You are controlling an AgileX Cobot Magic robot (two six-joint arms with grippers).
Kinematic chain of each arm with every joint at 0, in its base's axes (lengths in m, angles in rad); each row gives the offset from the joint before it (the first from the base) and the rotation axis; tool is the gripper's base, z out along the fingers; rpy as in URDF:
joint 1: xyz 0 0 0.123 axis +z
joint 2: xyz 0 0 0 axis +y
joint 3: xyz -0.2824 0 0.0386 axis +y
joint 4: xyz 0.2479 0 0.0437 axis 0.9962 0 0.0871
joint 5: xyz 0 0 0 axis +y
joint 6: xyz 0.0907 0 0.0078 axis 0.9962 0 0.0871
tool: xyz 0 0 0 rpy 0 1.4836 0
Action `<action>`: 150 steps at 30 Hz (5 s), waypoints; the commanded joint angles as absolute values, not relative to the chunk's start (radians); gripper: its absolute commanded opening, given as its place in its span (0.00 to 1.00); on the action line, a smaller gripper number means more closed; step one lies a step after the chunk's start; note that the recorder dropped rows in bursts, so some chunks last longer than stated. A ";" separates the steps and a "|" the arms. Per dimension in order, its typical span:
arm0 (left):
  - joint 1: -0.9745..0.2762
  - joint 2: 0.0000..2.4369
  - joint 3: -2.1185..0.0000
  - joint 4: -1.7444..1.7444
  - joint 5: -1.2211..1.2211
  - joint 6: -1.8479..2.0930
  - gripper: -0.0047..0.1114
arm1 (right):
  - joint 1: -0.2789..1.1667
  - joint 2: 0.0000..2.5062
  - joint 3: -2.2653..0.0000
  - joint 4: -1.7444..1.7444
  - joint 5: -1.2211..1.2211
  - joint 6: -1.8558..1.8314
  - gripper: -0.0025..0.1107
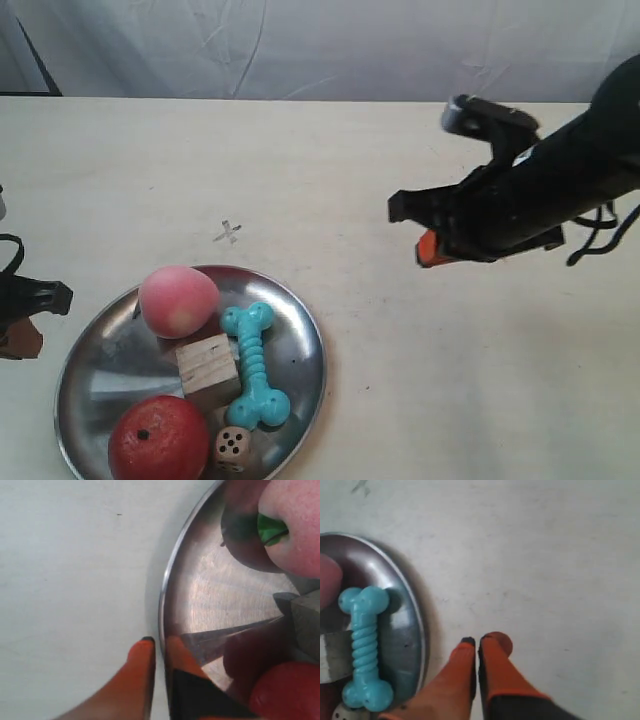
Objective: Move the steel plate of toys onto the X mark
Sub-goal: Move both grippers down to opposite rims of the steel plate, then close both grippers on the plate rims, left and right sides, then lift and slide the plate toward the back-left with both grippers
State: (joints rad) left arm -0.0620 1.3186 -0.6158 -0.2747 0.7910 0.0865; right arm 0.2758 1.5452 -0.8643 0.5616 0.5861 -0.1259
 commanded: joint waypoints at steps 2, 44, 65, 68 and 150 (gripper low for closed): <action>-0.062 1.322 -0.596 -0.331 0.772 0.092 0.32 | 0.347 1.621 -0.873 0.710 0.536 -0.201 0.33; -0.062 1.660 -0.596 -0.552 0.749 0.299 0.47 | 0.419 1.861 -0.873 0.935 0.598 -0.376 0.43; -0.062 1.657 -0.701 -0.499 0.833 0.297 0.47 | 0.419 1.799 -0.873 0.889 0.617 -0.359 0.43; -0.062 1.657 -0.701 -0.496 0.834 0.297 0.47 | 0.419 1.774 -0.873 0.786 0.615 -0.278 0.43; -0.062 1.799 -0.768 -0.771 0.979 0.574 0.04 | 0.500 1.929 -0.876 1.249 0.731 -0.485 0.01</action>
